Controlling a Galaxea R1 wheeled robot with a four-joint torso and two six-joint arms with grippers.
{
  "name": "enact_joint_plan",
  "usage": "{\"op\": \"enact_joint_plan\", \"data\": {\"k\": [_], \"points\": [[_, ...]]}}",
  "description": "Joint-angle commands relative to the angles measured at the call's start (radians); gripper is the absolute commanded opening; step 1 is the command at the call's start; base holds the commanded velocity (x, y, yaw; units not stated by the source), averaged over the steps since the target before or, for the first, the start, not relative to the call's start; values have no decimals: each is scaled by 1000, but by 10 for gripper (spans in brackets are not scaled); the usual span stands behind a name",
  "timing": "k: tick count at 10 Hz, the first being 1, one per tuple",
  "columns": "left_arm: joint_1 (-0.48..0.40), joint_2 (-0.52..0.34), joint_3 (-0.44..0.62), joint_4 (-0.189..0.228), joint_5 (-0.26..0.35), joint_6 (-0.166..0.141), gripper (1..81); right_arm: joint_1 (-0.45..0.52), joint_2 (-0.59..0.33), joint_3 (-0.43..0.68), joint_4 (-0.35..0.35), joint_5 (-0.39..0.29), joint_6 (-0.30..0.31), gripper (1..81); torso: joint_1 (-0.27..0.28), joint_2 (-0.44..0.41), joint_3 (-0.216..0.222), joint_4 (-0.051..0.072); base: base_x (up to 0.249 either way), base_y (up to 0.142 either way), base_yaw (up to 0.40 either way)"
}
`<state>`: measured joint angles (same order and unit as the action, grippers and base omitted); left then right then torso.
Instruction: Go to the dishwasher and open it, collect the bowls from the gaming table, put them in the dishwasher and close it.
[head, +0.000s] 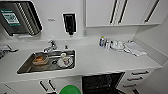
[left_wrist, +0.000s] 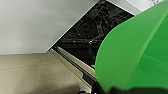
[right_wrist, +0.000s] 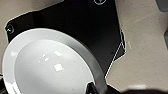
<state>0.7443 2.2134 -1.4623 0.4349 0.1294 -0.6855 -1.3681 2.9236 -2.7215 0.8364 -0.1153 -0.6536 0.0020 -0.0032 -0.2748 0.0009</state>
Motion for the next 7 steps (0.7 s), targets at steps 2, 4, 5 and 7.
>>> {"op": "enact_joint_plan", "data": {"k": [2,4,5,7], "points": [[-188,72,-6,-12,102,-3,10,36,-15,3,1,-92,-3,10,0,0,0,0,0,0,0],[-220,124,-21,-12,114,-3,10,36,-15,8,3,-92,-3,10,0,0,0,0,0,0,0],[-234,156,-42,-12,137,-3,10,36,-15,8,3,-92,-3,10,0,0,0,0,0,0,0],[-252,207,-82,-8,141,-3,10,34,-15,10,4,-92,-3,10,0,1,0,0,0,0,0]]}}
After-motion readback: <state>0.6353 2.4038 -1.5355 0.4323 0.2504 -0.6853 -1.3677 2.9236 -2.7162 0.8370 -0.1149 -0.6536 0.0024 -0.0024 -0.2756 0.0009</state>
